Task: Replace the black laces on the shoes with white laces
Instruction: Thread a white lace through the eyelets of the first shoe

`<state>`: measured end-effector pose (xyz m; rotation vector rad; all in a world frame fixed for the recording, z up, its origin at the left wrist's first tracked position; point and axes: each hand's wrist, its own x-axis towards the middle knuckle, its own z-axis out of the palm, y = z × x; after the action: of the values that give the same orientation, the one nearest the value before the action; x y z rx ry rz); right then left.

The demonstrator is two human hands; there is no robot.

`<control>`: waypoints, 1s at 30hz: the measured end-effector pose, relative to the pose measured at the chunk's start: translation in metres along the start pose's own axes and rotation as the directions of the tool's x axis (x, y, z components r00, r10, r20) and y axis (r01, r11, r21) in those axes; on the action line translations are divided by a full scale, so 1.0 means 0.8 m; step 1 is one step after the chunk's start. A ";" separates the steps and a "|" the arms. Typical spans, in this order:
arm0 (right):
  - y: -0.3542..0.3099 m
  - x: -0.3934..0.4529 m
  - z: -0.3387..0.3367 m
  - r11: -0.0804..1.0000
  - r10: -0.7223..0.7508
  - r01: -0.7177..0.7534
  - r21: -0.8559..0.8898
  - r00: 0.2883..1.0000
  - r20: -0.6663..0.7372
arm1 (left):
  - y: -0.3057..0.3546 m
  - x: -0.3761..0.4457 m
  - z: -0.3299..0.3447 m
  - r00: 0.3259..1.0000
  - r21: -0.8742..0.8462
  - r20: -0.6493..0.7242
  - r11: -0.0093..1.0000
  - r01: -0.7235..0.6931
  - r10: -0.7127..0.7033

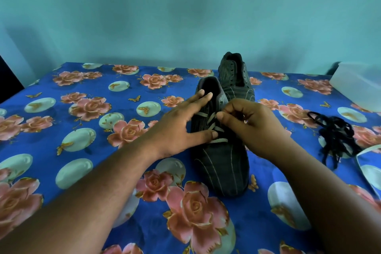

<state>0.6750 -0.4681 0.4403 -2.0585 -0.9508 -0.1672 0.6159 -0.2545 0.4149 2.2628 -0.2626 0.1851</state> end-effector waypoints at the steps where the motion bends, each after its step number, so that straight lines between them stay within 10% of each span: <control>1: -0.003 -0.001 -0.003 0.993 0.002 -0.002 0.114 1.000 0.003 | 0.002 -0.001 -0.001 1.000 -0.001 0.000 1.000 0.003 -0.003; 7: -0.017 0.003 -0.039 0.474 0.193 0.184 0.861 0.932 -0.306 | 0.001 0.000 -0.002 1.000 0.021 0.000 1.000 0.016 -0.016; 9: -0.006 0.005 -0.043 0.714 0.231 0.106 0.692 0.898 -0.376 | 0.000 0.000 -0.001 1.000 0.023 -0.001 1.000 0.015 -0.015; 11: 0.015 0.003 -0.035 0.982 0.166 -0.123 0.145 0.928 -0.335 | -0.001 0.000 -0.001 1.000 0.009 0.001 1.000 0.006 -0.006; 13: 0.027 0.001 -0.022 0.971 0.083 -0.138 -0.195 0.961 -0.265 | -0.001 0.000 -0.001 1.000 -0.001 -0.003 1.000 -0.005 0.005; 20: 0.012 0.000 0.007 0.942 -0.072 0.043 -0.333 0.995 -0.075 | 0.000 0.000 0.000 1.000 0.012 -0.018 1.000 -0.001 0.001; 25: 0.012 0.002 -0.008 0.988 -0.095 0.097 0.124 0.995 -0.022 | 0.001 0.001 -0.002 1.000 0.068 0.002 0.998 0.007 -0.007; 30: 0.003 0.003 -0.037 0.755 0.176 0.067 0.652 0.938 -0.300 | 0.004 0.000 -0.002 1.000 0.144 0.000 0.990 0.016 -0.016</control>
<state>0.6845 -0.4895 0.4591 -1.3355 -0.6032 -0.1308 0.6150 -0.2553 0.4187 2.4071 -0.2380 0.1997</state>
